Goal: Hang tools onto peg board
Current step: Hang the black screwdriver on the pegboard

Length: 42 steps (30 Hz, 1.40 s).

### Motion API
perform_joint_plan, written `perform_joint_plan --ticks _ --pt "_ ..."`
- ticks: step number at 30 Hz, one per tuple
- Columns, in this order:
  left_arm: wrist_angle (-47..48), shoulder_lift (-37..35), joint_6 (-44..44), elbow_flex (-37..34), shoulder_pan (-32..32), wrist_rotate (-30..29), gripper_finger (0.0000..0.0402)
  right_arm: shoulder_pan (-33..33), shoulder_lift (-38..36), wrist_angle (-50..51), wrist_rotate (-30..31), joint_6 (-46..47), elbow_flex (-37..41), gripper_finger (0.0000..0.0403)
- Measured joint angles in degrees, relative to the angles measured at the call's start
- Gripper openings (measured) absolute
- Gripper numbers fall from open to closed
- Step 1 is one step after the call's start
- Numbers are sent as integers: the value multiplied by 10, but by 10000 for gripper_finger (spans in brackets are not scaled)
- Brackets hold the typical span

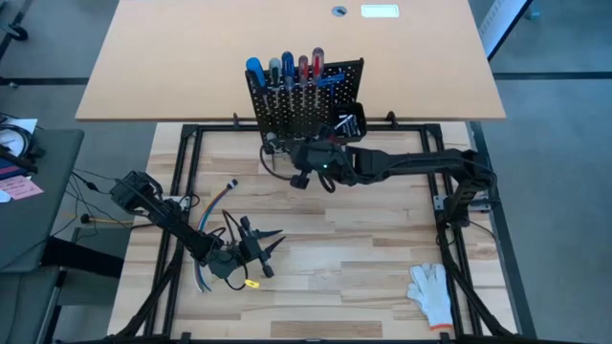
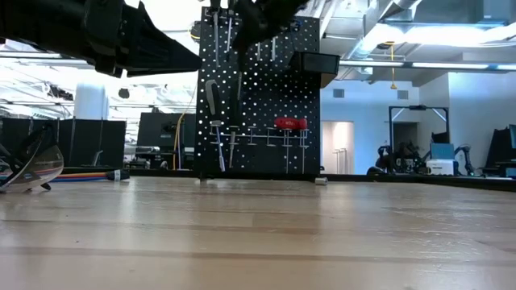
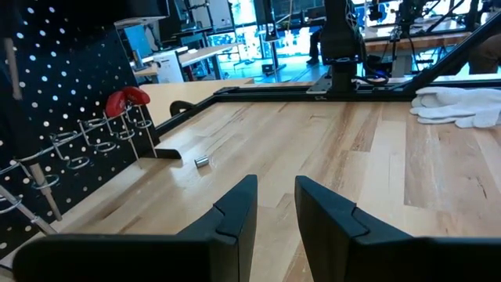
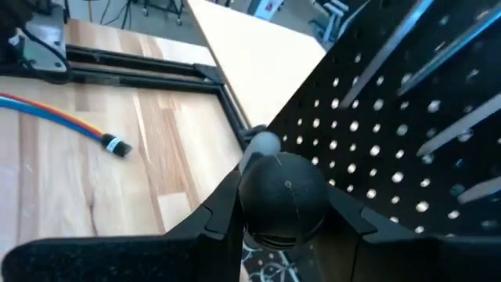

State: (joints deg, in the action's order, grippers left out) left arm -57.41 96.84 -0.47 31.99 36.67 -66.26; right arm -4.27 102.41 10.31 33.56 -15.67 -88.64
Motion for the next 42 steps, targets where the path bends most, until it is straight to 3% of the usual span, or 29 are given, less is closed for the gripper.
perform_joint_plan --ticks 4,12,21,29,42 --pt "0 0 0 0 0 0 82 9 0 1 30 -4 -18 110" --pt "0 0 -1 0 0 0 82 34 30 8 136 144 -22 110" --pt "-2 0 -6 0 0 1 82 30 90 28 220 187 -21 110" --pt "-1 0 -6 0 0 1 82 7 105 18 215 188 -22 110" --pt "-1 0 -6 0 0 1 82 -17 104 27 142 224 -22 110"
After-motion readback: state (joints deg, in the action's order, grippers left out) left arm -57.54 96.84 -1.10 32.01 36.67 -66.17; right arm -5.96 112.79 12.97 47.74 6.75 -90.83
